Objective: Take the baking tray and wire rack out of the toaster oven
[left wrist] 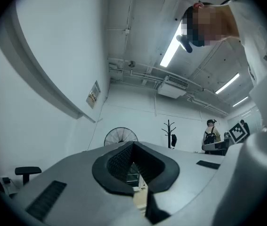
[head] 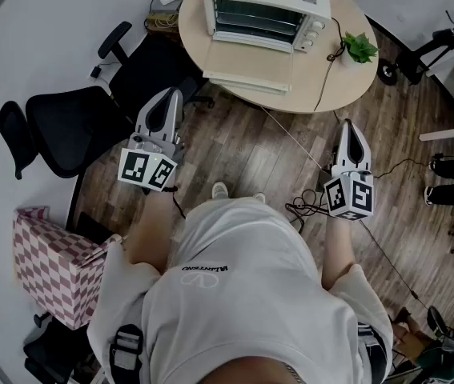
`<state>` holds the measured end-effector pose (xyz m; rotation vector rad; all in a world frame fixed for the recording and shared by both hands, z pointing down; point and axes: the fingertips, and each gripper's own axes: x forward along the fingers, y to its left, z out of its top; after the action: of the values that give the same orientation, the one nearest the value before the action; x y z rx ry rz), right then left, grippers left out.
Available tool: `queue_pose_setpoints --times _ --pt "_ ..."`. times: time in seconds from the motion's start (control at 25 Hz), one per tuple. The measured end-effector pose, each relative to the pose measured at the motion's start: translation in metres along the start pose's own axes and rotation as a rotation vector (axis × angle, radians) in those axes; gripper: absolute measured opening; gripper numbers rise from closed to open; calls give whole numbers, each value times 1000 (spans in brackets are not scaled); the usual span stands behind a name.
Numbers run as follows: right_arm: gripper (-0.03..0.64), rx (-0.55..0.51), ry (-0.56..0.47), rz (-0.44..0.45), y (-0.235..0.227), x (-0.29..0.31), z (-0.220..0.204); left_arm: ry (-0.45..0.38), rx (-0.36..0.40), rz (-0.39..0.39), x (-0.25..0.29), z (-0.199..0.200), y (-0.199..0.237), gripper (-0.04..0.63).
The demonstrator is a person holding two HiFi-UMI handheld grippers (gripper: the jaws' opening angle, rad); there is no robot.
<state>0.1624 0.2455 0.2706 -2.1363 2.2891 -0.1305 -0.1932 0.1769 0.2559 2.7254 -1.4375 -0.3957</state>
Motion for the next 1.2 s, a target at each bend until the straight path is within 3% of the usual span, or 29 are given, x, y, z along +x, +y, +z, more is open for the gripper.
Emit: queue_pose_setpoints --times 0.6,0.88,1.2 --pt "2 54 -6 -7 10 -6 -7 -7 -38 -29 -7 -2 -2 2" --pt "2 94 6 5 31 1 -13 11 -79 -83 -11 -12 -7 2" --pt "2 67 9 -8 65 9 -23 37 -71 -140 -23 -21 11 2"
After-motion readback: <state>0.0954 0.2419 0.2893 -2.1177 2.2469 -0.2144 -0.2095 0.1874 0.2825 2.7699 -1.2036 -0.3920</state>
